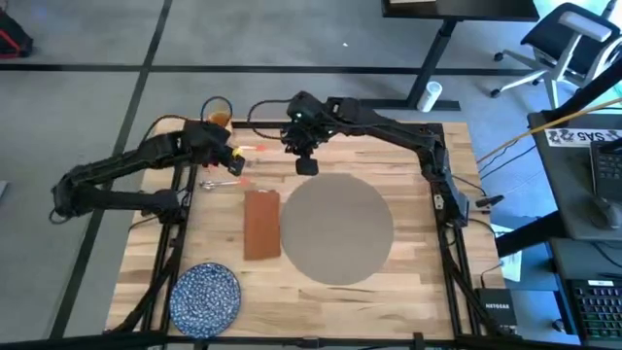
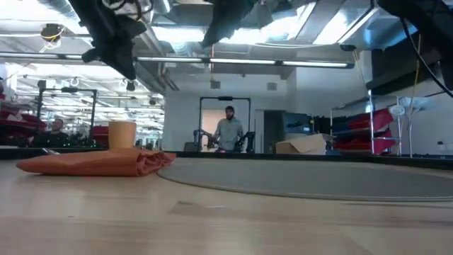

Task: Set table place
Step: Move the yellow cup to the top right of the table

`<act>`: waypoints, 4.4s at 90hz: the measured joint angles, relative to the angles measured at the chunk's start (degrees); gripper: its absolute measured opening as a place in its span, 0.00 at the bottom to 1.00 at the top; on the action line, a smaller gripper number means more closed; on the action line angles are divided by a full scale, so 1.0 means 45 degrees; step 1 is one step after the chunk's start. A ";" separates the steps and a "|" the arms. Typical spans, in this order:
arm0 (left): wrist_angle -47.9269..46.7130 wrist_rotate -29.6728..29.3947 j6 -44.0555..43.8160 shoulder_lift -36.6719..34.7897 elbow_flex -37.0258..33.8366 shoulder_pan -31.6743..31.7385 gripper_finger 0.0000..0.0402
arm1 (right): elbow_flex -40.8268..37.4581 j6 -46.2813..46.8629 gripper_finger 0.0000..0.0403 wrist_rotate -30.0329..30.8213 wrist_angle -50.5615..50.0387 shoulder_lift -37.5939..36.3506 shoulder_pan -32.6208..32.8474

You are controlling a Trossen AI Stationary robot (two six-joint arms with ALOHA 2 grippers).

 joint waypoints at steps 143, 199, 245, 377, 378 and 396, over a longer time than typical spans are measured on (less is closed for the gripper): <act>-0.1766 -0.0892 0.8698 0.6455 0.3333 0.4989 0.30 | -0.0005 -0.0302 0.00 0.0228 -0.1098 -0.0040 -0.0004; -0.1348 -0.0901 0.8693 0.8590 0.3296 0.5338 0.29 | -0.0005 -0.0301 0.00 0.0223 -0.1077 -0.0040 0.0000; -0.1588 -0.1524 0.8571 0.8399 0.4123 0.4975 0.07 | -0.0010 -0.0604 0.00 0.0218 -0.0991 -0.0030 -0.0087; -0.1080 -0.1956 0.8866 0.8330 0.2710 0.5732 0.36 | -0.0010 -0.0680 0.00 -0.0114 -0.0971 -0.0030 -0.0257; -0.1072 -0.1922 0.8863 0.8330 0.2682 0.5732 0.36 | -0.0010 -0.0681 0.00 -0.0114 -0.0964 -0.0030 -0.0257; -0.0609 -0.1765 0.8746 0.8335 0.2219 0.5732 0.35 | -0.0010 -0.0685 0.00 -0.0116 -0.0882 -0.0030 -0.0257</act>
